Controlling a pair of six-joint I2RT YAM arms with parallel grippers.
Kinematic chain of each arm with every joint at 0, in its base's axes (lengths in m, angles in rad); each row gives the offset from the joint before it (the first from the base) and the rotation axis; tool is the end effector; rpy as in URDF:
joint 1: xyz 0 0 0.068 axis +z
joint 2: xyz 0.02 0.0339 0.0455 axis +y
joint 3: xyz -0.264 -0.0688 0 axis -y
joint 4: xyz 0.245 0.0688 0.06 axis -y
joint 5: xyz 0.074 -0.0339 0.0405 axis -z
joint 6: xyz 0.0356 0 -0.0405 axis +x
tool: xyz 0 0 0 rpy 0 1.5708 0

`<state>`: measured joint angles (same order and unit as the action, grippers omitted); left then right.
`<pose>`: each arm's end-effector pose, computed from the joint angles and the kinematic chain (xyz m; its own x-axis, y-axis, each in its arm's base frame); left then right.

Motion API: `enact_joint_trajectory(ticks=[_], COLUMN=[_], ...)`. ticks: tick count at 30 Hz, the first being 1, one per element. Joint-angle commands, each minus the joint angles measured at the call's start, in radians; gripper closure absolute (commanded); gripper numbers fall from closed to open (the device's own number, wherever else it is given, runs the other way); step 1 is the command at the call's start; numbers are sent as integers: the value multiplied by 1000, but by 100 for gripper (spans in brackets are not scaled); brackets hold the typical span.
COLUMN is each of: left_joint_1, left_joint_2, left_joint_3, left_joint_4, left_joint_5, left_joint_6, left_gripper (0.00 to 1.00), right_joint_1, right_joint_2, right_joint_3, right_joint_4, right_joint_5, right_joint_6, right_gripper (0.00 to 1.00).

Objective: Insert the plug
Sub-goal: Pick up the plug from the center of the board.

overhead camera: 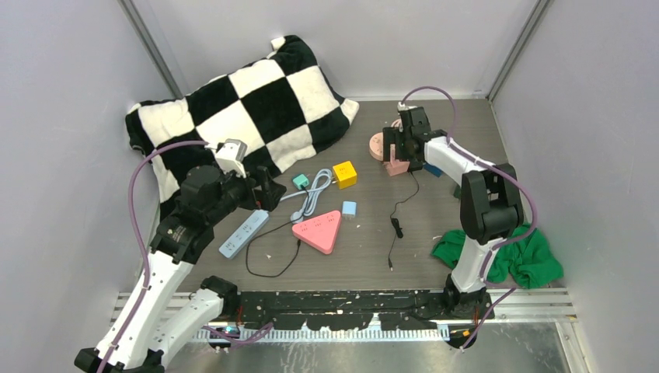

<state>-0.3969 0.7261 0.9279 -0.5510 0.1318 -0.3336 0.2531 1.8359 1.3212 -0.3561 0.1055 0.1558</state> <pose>0.1396 -0.0636 0.3593 -0.4609 -0.1588 -0.8731 0.3664 0.8621 -0.3502 0.3906 0.0971 0.2162 -0.7600 -0.0372 -0.6489 -0.0662 0.9976 0.0204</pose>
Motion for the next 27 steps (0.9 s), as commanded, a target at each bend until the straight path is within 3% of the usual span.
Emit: enact_joint_trajectory(ticks=[1, 4, 7, 9, 16, 27], left_joint_1=[6, 6, 6, 5, 6, 5], left_joint_2=[-17, -18, -19, -20, -17, 4], left_joint_3=[2, 3, 3, 3, 1, -2], left_joint_4=[26, 24, 23, 24, 25, 41], left_joint_5=[4, 4, -1, 3, -2, 23], left_joint_6=[1, 2, 4, 4, -3, -23], left_gripper=[0, 0, 0, 0, 1, 3], right_joint_1=[-3, -2, 0, 5, 83, 250], right_joint_2=[22, 39, 35, 21, -135, -570], right_joint_3=[53, 56, 58, 58, -24, -267], right_joint_4=[-10, -26, -37, -46, -22, 136], right_joint_5=[15, 1, -15, -17, 34, -79], right_joint_6=[-37, -53, -58, -63, -72, 55], right_gripper=[8, 15, 32, 37, 44, 45])
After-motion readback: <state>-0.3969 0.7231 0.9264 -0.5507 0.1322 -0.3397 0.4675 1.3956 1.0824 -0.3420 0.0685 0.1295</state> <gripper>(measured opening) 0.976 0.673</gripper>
